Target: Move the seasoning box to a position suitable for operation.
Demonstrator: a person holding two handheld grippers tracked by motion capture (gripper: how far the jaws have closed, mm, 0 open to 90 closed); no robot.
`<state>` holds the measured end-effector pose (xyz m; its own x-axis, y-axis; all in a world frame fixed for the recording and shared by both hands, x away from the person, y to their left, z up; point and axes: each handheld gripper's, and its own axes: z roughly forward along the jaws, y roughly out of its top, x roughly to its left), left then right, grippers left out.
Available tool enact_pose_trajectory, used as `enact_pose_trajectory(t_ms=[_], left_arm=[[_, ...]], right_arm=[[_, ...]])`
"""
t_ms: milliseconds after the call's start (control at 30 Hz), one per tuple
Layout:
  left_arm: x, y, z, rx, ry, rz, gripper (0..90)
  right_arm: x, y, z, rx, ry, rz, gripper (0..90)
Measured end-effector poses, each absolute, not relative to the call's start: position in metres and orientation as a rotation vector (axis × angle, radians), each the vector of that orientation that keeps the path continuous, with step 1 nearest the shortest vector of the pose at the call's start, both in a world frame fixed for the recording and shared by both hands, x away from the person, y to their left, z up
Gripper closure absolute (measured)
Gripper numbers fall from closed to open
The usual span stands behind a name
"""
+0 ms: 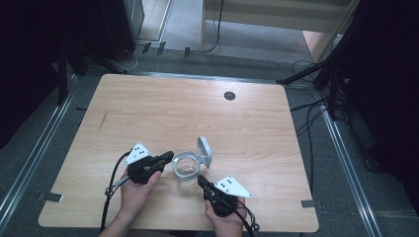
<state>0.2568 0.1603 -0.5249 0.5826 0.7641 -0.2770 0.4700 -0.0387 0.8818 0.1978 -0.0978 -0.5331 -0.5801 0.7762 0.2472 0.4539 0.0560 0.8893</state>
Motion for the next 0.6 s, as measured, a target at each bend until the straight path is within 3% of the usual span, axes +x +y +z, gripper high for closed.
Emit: enact_pose_trajectory(t_ms=[167,600], left_arm=[[0.253,0.158,-0.523,1.72,0.996,0.333,90.0],[0.218,0.156,-0.521,1.759,0.966,0.391,90.0]], right_arm=[[0.201,-0.1,-0.532,1.288,1.999,1.535,90.0],[0.207,-0.105,-0.528,1.352,1.954,1.567,90.0]])
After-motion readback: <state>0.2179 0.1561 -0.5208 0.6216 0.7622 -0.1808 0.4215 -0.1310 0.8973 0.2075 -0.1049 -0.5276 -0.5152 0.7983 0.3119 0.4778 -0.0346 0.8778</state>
